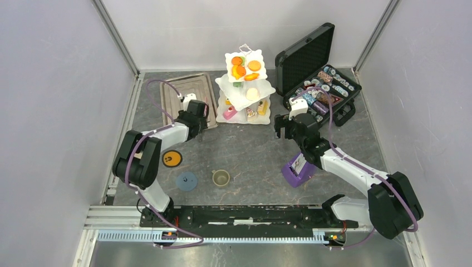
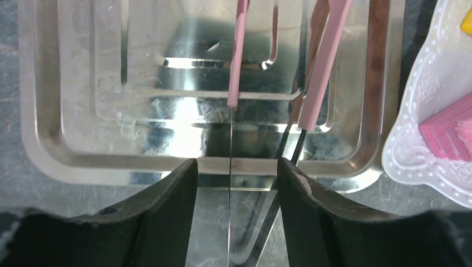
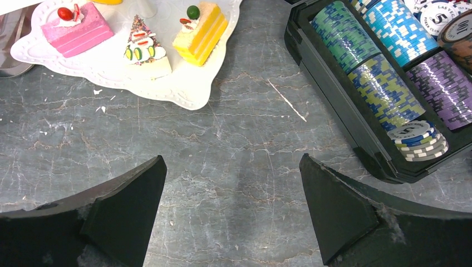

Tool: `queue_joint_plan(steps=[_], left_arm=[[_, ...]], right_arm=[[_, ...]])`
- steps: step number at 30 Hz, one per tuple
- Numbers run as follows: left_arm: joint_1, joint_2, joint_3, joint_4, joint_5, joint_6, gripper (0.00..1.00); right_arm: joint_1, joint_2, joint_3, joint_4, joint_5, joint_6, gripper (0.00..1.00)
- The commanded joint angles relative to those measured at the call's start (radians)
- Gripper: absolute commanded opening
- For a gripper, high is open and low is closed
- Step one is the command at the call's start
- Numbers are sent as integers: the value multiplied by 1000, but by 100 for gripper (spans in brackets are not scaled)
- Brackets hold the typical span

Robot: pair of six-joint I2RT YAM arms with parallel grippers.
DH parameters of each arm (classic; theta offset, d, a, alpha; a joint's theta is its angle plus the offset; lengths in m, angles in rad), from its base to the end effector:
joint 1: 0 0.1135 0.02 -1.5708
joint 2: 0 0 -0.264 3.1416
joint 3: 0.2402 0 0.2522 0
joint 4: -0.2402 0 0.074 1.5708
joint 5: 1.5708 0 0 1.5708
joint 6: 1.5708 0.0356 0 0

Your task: Serve the afternoon tea

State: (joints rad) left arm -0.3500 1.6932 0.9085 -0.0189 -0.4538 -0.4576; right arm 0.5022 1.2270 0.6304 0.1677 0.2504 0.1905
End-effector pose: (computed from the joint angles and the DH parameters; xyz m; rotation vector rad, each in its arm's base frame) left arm 0.3262 -0.1025 0.1686 -0.3329 2.2529 0.1218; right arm 0.2374 0.1203 0.2289 -0.1495 1.9852 0.1978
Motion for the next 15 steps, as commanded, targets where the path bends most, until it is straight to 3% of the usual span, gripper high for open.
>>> queue_joint_plan(steps=[1, 4, 8, 10, 15], left_arm=[[-1, -147, 81, -148, 3, -66, 63], [-1, -301, 57, -326, -5, -121, 72], [-1, -514, -97, -558, 22, -284, 79], [-1, -611, -180, -634, 47, -371, 99], [-2, -706, -257, -845, 80, -540, 100]], right_arm=[[2, -16, 12, 18, 3, -33, 98], [4, -27, 13, 15, 18, -48, 98], [5, -14, 18, 16, 9, -50, 98], [7, 0, 24, 12, -7, -50, 98], [20, 22, 35, 10, -40, -50, 98]])
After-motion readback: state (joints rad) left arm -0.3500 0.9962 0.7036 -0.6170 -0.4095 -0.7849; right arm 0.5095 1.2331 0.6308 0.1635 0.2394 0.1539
